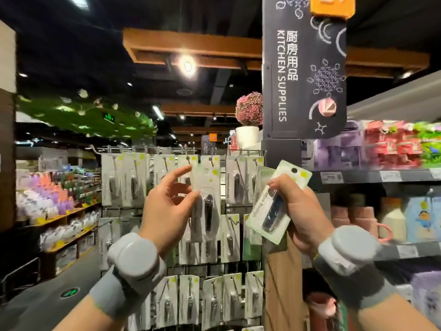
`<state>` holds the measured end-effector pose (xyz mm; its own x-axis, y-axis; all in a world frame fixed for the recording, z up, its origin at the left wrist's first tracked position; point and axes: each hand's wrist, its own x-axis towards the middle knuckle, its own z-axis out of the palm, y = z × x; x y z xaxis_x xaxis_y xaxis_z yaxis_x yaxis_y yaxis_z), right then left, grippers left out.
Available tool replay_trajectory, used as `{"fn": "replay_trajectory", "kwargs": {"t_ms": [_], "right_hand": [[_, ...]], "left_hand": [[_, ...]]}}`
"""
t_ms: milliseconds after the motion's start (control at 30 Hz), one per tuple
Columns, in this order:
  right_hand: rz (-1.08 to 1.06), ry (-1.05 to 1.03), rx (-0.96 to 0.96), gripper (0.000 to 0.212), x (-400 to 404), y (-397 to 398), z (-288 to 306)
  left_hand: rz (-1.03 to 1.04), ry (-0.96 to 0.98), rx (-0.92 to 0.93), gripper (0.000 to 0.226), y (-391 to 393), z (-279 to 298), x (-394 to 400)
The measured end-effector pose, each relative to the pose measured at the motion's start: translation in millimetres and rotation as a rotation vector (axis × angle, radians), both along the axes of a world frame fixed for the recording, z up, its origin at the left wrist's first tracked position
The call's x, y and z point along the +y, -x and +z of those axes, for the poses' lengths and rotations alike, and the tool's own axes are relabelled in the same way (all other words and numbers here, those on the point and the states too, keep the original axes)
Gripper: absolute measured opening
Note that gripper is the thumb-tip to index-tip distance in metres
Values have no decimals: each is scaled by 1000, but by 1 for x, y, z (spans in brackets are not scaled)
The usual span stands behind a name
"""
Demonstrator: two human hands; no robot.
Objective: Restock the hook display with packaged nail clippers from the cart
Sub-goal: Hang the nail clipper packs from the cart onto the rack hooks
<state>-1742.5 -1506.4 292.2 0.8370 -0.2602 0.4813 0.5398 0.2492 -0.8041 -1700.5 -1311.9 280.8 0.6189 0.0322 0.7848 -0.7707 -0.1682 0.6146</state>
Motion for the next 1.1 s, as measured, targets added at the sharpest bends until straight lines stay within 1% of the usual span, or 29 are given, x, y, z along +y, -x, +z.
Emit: {"fn": "replay_trajectory", "kwargs": {"t_ms": [133,267,433,533,733,833,933,1100], "right_hand": [[37,46,-4,22,-2,-16,12],[61,37,2,18,3,-29,21],[77,37,-19,10,7,-40,26],[74,43,-31,10,8,-45,29],[49,78,-42,9,13,-54,34],[46,93,-53,11,15,-57,35],[45,106,-55,6,16,-59,36],[51,126,-43,5,17,-64,36]], "left_hand": [[74,-5,-32,48,-12,17,-11],[59,26,-34,49,-22,30,-23],[111,52,-26,50,-38,37,-25],[138,42,-7,51,-46,38,-24],[195,-7,-52,57,-51,40,-27],[163,12,-21,55,-54,39,-27],[142,45,21,52,-60,37,-27],[238,-39,42,49,-77,34,-32]]}}
